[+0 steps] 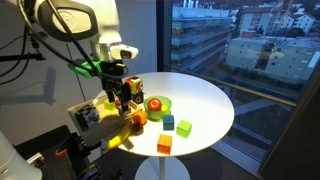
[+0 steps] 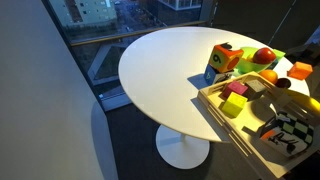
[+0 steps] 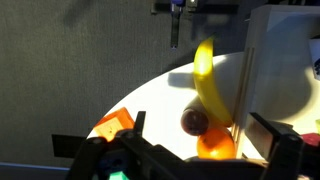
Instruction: Put the banana on the tray
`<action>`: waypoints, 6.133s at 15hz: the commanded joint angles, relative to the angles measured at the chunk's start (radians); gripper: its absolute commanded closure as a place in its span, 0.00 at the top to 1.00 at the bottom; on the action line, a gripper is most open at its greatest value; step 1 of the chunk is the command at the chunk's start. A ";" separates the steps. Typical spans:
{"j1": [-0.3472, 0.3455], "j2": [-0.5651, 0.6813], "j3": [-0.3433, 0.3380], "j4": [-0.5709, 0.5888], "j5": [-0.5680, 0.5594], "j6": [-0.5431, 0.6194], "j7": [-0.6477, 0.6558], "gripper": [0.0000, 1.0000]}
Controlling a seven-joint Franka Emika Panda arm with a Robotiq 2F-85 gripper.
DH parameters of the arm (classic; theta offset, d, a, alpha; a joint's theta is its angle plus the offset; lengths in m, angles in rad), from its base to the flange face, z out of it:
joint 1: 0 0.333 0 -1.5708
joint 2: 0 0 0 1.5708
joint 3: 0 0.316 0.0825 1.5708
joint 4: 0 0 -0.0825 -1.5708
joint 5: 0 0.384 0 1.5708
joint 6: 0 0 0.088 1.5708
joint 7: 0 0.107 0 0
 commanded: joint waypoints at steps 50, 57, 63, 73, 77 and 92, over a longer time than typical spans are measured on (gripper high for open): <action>0.066 0.594 0.009 0.027 -0.037 0.499 0.015 0.16; 0.068 0.503 0.014 -0.010 -0.043 0.448 0.041 0.16; 0.076 0.387 0.035 -0.036 -0.032 0.361 0.053 0.16; 0.140 0.281 0.102 -0.047 0.055 0.286 0.033 0.16; 0.190 0.287 0.125 -0.048 0.151 0.269 0.031 0.16; 0.212 0.476 0.154 -0.050 0.198 0.450 0.047 0.23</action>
